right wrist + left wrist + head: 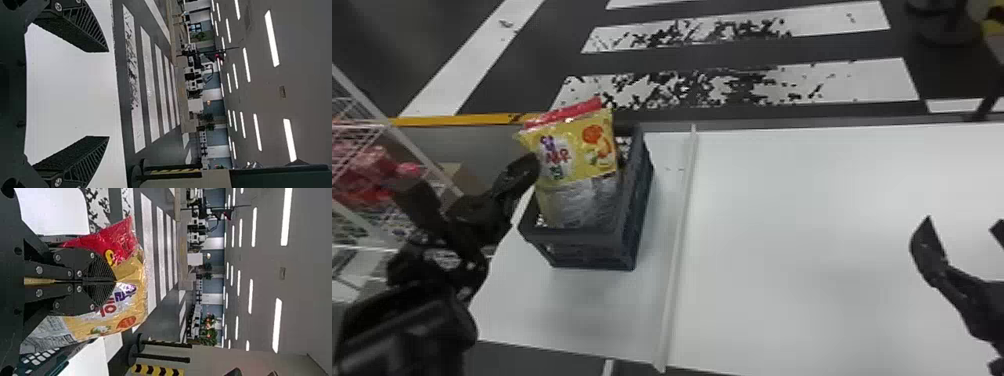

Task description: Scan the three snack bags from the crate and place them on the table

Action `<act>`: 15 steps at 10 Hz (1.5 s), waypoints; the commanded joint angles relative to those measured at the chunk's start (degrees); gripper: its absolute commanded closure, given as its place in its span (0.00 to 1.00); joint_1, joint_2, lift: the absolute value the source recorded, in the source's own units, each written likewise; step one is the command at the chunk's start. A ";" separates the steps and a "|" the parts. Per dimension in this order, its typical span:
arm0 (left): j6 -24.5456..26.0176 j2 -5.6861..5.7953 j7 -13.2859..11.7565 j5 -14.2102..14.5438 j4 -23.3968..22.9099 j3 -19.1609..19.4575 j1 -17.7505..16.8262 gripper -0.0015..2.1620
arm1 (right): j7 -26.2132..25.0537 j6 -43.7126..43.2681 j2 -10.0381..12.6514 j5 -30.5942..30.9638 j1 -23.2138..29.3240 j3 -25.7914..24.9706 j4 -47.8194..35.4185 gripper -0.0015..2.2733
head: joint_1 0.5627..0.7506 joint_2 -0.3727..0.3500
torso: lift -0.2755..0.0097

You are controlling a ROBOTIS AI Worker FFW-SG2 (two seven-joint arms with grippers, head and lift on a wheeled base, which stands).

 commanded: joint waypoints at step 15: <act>12.20 -3.69 8.94 15.92 -29.89 -2.50 7.63 0.98 | 0.00 -0.75 0.44 0.09 0.72 0.45 -0.27 0.04 | 0.70 0.80 | 0.75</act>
